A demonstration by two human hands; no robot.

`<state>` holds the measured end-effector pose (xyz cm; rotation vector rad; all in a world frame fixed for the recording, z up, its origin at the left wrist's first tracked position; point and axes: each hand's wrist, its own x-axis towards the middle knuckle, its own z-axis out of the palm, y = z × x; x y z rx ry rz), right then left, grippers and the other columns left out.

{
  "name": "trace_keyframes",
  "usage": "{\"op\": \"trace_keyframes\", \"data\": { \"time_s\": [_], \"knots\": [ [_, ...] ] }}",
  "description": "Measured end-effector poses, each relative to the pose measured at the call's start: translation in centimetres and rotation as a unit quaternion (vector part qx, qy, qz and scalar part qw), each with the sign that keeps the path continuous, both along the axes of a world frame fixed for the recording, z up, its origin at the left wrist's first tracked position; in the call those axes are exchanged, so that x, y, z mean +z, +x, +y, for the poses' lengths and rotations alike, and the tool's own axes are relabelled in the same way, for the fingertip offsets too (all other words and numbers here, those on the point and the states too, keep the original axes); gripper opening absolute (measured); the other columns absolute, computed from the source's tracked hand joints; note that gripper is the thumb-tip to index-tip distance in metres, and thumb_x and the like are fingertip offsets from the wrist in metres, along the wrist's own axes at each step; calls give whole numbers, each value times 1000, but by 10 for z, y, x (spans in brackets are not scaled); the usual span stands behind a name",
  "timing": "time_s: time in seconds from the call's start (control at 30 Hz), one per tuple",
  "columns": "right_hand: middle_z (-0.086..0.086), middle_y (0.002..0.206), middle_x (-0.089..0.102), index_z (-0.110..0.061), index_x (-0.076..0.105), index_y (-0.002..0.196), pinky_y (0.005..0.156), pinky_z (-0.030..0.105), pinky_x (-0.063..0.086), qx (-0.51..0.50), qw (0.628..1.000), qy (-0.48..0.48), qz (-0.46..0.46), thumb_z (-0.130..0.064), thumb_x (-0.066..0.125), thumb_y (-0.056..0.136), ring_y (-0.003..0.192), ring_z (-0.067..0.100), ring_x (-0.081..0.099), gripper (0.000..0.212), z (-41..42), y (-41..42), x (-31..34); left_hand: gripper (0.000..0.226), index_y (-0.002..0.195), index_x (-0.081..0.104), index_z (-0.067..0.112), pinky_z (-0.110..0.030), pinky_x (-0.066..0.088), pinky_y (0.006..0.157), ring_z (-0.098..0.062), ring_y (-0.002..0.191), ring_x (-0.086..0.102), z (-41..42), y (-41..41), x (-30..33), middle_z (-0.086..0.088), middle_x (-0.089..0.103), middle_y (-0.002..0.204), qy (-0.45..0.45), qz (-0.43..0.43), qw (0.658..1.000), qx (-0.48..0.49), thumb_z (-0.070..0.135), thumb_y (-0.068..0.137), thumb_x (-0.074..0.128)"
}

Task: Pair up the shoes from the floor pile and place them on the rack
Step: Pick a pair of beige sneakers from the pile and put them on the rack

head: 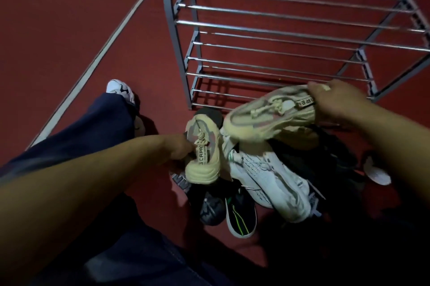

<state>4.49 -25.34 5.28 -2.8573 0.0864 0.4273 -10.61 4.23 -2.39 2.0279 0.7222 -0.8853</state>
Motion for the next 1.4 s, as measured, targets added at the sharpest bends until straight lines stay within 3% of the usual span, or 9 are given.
{"op": "trace_keyframes", "data": {
  "time_s": [0.13, 0.27, 0.43, 0.57, 0.67, 0.77, 0.87, 1.03, 1.4],
  "knots": [
    [8, 55, 56, -15, 59, 83, 41, 14, 35, -195, 912, 271, 239, -62, 40, 93, 36, 15, 44, 51, 12, -42, -28, 31, 100, 65, 0, -41, 58, 69, -30, 72, 65, -3, 0, -7, -21, 70, 92, -19, -28, 998, 55, 27, 100, 48],
    [2, 47, 53, -15, 56, 74, 36, 12, 34, -280, 755, 457, 378, -39, 41, 97, 31, 12, 42, 36, 41, -85, -44, 28, 98, 62, 1, -34, 57, 59, -29, 67, 64, -22, 1, -4, -17, 66, 86, -76, -47, 995, 53, 27, 99, 53],
    [1, 103, 67, -24, 57, 123, 55, 24, 48, -187, 838, 363, 362, -67, 41, 88, 74, 17, 61, 58, 67, -125, -69, 16, 92, 61, 6, -40, 59, 71, -25, 72, 65, -45, 0, -7, -14, 66, 92, -154, 3, 987, 49, 17, 97, 51],
    [-5, 143, 50, -31, 47, 140, 87, 42, 52, -141, 857, 335, 365, -91, 49, 56, 121, 21, 54, 103, 74, -131, -90, 25, 91, 69, 11, -35, 60, 65, -20, 71, 67, -49, -13, -13, -4, 76, 75, -250, 25, 941, 228, 18, 98, 47],
    [0, 133, 55, -27, 49, 136, 89, 48, 55, -148, 844, 341, 387, -84, 58, 54, 112, 25, 58, 100, 81, -136, -99, 39, 88, 69, 8, -35, 56, 59, -25, 72, 67, -53, -19, -11, -6, 75, 63, -264, 8, 894, 361, 26, 98, 36],
    [3, 137, 51, -32, 44, 137, 79, 48, 58, -188, 822, 359, 400, -96, 43, 46, 110, 32, 60, 111, 80, -144, -112, 55, 90, 72, 10, -43, 59, 72, -27, 88, 66, -62, -27, 0, -9, 76, 82, -283, 70, 912, 289, 54, 95, 40],
    [9, 118, 64, -25, 58, 115, 64, 46, 61, -300, 788, 404, 354, -80, 44, 70, 92, 35, 69, 72, 73, -148, -139, 34, 101, 69, 12, -40, 59, 81, -18, 86, 66, -67, -34, -1, -5, 68, 103, -297, 119, 922, 219, 40, 96, 51],
    [18, 117, 58, -6, 60, 111, 96, 47, 51, -248, 851, 284, 366, -25, 48, 96, 114, 37, 58, 27, 70, -165, -152, 22, 88, 65, 11, -35, 56, 75, -18, 73, 51, -55, -28, -6, -4, 58, 83, -247, 116, 942, 194, 25, 98, 51],
    [3, 57, 38, -12, 55, 83, 36, 18, 29, -345, 704, 484, 388, -28, 63, 91, 29, 11, 28, 19, 83, -170, -96, 17, 99, 62, 6, -27, 60, 58, -19, 80, 61, -3, -1, 29, -9, 63, 87, -274, 65, 929, 239, 13, 99, 46]
  ]
}}
